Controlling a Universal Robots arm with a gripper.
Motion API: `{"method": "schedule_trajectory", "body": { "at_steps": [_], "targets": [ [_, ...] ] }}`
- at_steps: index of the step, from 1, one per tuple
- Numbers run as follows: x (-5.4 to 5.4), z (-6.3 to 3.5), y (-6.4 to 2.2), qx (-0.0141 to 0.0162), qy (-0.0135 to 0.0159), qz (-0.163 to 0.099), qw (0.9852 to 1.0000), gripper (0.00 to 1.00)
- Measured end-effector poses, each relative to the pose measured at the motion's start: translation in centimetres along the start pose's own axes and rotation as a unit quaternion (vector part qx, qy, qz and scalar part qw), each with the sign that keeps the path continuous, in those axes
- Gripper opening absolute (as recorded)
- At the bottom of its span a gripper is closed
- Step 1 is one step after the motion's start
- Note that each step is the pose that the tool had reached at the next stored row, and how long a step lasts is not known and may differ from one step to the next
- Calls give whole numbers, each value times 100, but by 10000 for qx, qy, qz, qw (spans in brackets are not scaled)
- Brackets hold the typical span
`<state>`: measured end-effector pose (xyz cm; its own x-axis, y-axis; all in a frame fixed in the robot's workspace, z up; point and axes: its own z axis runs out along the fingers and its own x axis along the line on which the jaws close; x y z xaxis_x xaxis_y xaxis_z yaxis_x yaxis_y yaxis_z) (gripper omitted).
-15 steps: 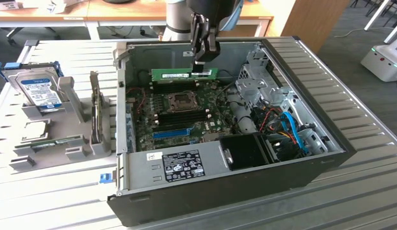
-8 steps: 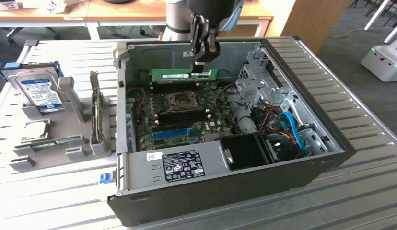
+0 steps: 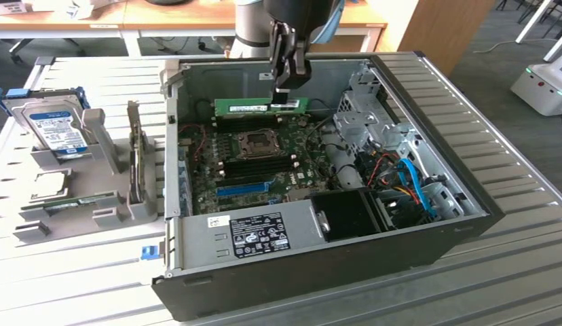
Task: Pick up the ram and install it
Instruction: 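Pick up the ram and move it above insertion slot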
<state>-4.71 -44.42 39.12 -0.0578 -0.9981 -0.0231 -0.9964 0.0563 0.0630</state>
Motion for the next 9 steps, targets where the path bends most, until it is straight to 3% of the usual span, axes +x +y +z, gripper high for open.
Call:
{"method": "schedule_trajectory", "body": {
  "at_steps": [9],
  "targets": [
    [0,20,-1,0,0,1,10000,12]
  ]
}}
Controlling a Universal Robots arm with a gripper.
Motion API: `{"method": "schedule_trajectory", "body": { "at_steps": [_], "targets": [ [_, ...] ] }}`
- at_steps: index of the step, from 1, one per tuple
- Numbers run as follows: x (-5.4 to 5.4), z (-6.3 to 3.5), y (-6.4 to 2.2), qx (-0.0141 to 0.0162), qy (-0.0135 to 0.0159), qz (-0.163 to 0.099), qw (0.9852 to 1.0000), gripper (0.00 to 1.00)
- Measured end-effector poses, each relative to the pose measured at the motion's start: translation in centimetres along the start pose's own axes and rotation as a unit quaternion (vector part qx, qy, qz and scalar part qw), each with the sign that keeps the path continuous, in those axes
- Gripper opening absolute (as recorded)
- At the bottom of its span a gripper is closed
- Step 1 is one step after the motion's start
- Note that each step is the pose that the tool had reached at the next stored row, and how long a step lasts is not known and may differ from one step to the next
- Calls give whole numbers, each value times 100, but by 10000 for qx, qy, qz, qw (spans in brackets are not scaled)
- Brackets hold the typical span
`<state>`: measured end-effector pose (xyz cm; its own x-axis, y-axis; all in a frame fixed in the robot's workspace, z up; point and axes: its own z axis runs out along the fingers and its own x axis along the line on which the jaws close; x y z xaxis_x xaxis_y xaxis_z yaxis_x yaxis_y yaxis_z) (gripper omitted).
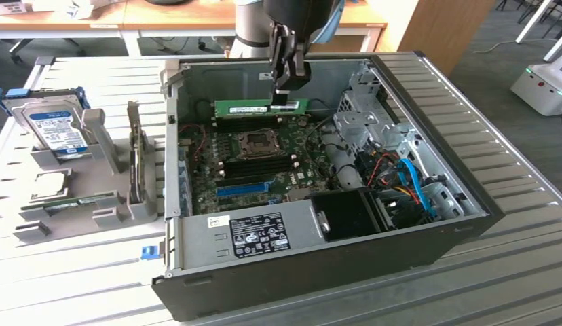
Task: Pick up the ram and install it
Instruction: 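Pick up the ram and move it above insertion slot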
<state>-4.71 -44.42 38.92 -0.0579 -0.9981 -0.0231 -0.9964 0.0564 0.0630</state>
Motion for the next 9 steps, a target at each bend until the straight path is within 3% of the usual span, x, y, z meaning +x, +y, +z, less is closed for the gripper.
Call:
{"method": "schedule_trajectory", "body": {
  "at_steps": [9],
  "targets": [
    [-3,12,-55,0,0,0,10000,12]
  ]
}}
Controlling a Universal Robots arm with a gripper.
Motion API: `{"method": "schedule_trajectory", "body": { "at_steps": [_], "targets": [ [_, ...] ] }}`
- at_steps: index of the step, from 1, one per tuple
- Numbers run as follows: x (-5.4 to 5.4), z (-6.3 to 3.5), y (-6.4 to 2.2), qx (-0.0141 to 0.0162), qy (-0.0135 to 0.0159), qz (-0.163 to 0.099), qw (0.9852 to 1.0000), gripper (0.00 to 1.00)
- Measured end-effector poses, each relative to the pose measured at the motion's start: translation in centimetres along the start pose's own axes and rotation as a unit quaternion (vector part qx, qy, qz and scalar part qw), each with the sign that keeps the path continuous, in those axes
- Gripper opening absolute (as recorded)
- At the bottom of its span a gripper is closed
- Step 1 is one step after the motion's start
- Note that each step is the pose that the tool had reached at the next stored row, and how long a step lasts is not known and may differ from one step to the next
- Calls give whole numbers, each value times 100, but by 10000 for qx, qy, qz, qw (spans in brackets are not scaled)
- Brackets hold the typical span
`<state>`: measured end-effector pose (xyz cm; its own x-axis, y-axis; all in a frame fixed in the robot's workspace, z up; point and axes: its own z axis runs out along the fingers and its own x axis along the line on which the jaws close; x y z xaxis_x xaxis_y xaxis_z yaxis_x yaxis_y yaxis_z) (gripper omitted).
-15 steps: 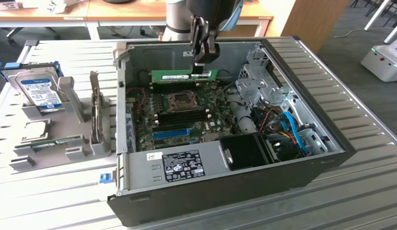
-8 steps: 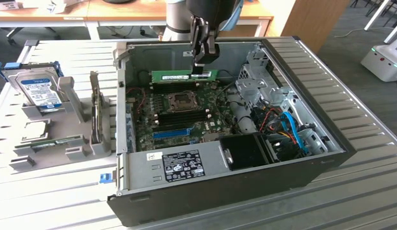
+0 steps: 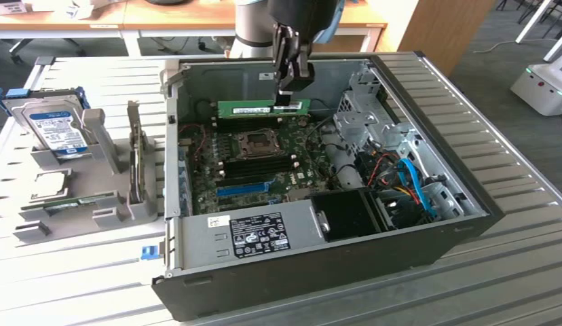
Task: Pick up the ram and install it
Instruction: 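Pick up the ram and move it above insertion slot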
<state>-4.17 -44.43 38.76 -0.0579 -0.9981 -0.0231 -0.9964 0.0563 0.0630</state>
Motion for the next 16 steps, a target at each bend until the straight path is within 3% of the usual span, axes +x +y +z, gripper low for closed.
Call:
{"method": "schedule_trajectory", "body": {
  "at_steps": [16],
  "targets": [
    [-3,8,-53,0,0,0,10000,12]
  ]
}}
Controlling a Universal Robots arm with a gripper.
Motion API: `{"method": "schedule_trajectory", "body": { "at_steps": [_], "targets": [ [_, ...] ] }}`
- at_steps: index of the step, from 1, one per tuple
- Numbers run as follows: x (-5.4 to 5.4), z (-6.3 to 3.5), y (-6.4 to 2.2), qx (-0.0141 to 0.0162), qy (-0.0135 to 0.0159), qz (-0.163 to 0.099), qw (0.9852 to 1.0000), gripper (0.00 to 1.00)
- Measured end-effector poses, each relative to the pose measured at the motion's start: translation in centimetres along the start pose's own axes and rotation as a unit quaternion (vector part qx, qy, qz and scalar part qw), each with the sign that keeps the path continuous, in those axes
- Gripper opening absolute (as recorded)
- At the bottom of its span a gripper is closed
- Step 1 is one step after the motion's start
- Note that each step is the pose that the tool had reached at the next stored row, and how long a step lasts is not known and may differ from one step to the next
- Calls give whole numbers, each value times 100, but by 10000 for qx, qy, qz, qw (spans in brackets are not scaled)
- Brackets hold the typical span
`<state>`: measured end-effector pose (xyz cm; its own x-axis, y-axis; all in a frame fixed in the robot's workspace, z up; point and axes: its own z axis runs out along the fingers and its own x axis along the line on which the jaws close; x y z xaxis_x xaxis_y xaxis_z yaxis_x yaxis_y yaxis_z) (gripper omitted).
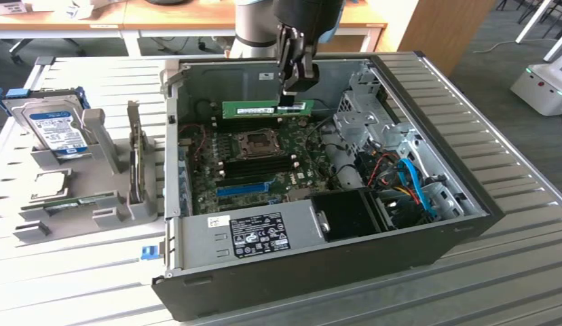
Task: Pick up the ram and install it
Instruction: 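Pick up the ram and move it above insertion slot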
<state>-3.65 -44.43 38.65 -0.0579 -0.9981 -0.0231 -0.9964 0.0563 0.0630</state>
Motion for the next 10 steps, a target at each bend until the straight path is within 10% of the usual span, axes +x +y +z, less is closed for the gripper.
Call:
{"method": "schedule_trajectory", "body": {
  "at_steps": [10],
  "targets": [
    [-9,1,0,0,0,-1,10000,12]
  ]
}}
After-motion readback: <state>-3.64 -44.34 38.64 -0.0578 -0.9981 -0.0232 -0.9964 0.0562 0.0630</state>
